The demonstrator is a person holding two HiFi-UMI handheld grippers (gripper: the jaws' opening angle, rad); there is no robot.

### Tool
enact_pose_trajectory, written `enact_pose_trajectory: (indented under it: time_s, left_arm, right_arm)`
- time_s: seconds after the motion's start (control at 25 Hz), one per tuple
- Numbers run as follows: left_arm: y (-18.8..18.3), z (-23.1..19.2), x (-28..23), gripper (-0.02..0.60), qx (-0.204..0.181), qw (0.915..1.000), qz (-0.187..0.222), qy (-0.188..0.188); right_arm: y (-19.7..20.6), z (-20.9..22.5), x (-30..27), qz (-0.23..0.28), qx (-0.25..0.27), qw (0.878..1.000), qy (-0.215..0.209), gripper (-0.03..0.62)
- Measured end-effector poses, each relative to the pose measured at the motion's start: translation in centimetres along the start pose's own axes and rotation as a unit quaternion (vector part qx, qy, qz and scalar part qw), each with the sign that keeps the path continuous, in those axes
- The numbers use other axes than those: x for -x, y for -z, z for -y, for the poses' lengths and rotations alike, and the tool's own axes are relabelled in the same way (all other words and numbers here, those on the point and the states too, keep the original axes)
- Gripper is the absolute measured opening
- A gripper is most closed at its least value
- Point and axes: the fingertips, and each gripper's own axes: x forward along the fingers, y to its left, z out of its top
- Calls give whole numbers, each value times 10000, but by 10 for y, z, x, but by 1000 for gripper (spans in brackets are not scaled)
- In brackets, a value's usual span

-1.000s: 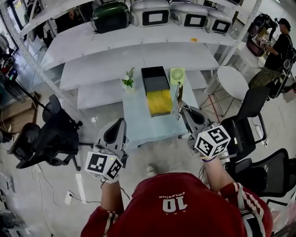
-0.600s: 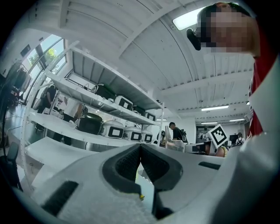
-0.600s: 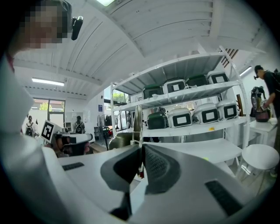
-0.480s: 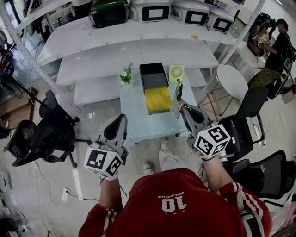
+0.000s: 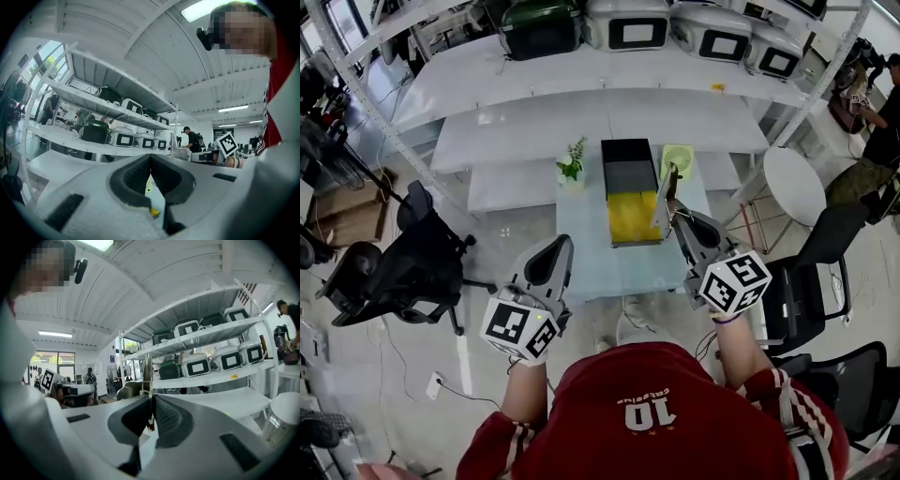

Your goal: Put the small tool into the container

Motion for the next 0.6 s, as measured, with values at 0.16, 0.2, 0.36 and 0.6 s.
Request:
enact_pose_trajectory:
  time_s: [0.16, 0.2, 0.36, 0.6]
  left_arm:
    - [-4, 0, -33, -1, -69, 10000, -59, -29]
    - [-6, 0, -42, -2, -86, 10000, -42, -26]
    - [0, 0, -76, -2, -80, 9999, -78, -18]
    - [21, 1, -106, -1, -87, 9995, -312, -49]
  right_arm:
    - [-4, 26, -24, -98, -74, 9997, -196, 6]
    - [-5, 35, -30, -126, -79, 9996, -221, 7]
    - [1, 68, -52, -303, -175, 9991, -247, 7]
    - [30, 99, -77, -867, -190, 9954, -354, 7]
